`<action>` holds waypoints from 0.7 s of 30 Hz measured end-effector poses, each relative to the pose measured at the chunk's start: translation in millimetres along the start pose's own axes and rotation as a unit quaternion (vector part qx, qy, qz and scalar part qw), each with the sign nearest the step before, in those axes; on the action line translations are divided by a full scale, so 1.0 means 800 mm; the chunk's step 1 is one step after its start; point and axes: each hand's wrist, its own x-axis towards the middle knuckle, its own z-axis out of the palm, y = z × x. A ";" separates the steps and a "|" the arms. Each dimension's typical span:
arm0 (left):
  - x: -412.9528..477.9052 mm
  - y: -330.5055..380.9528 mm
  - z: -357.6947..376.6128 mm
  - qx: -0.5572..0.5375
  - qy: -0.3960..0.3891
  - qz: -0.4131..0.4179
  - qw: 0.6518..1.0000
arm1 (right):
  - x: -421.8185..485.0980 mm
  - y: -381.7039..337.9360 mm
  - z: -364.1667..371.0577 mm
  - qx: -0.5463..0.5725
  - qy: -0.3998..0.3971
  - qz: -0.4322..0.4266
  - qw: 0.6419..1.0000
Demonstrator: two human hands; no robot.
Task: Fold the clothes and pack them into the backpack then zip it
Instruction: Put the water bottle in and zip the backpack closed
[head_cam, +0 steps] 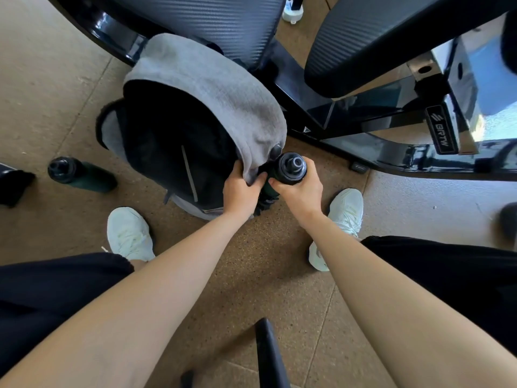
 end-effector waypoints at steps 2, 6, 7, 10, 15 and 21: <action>-0.001 -0.004 0.010 0.019 0.005 -0.021 1.000 | 0.007 0.003 -0.006 -0.016 -0.017 -0.010 1.000; 0.001 -0.004 0.015 0.084 0.057 -0.022 0.995 | 0.017 0.003 -0.017 -0.031 -0.038 -0.019 0.999; 0.000 -0.003 0.015 0.095 0.065 -0.020 0.993 | 0.017 0.003 -0.016 -0.035 -0.036 -0.021 0.999; 0.000 -0.004 0.012 0.084 0.073 -0.012 0.994 | 0.015 0.009 -0.006 -0.061 -0.034 -0.043 0.997; -0.004 -0.011 0.010 0.055 0.075 -0.006 0.996 | 0.016 0.013 -0.006 -0.124 -0.070 -0.103 0.984; 0.009 0.006 0.009 0.138 0.091 0.114 0.980 | 0.042 0.000 -0.014 -0.036 -0.057 0.043 0.997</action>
